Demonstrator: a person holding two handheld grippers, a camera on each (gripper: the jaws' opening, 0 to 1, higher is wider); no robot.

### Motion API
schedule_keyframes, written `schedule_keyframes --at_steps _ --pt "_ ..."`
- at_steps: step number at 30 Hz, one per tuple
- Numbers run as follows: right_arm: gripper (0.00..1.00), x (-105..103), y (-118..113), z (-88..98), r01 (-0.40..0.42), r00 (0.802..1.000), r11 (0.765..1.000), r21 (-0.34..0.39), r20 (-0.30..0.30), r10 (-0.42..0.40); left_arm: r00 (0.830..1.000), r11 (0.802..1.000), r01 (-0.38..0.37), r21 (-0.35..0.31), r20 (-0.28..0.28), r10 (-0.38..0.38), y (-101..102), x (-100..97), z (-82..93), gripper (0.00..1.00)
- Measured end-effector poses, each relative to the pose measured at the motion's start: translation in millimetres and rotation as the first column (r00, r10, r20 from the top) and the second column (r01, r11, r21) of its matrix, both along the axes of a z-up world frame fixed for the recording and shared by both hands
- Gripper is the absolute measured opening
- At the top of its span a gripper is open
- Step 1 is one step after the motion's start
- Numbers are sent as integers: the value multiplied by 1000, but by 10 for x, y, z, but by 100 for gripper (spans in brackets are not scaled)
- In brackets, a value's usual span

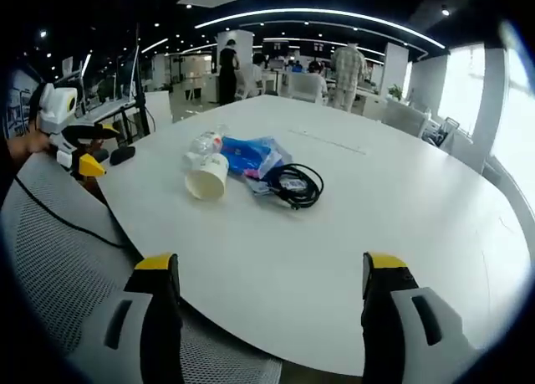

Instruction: Arrange the tabletop items into an orderly group along one side of the table until the central work area is clear of visible clutter.

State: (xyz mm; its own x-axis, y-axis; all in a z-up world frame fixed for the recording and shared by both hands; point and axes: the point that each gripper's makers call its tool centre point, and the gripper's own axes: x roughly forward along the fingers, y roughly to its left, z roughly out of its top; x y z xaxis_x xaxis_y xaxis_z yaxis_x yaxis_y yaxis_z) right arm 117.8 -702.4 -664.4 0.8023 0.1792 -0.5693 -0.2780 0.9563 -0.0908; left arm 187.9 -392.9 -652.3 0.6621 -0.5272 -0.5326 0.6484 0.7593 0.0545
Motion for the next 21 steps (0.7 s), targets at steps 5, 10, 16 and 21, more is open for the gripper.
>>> schedule_keyframes --at_steps 5,10,16,21 --pt "91 3 -5 6 2 1000 1000 -2 1 -2 1000 1000 -2 0 1 2 -3 1 5 89" --pt "91 1 -11 3 3 1000 1000 -5 -2 -3 1000 1000 -2 -1 0 2 -4 1 7 89" --pt "91 -1 -13 0 3 1000 1000 -9 -4 -3 1000 1000 -2 -3 -1 2 -5 -1 9 89" --pt "91 -3 -11 -2 4 1000 1000 -9 -6 -4 1000 1000 -3 -4 -2 3 -2 0 7 89"
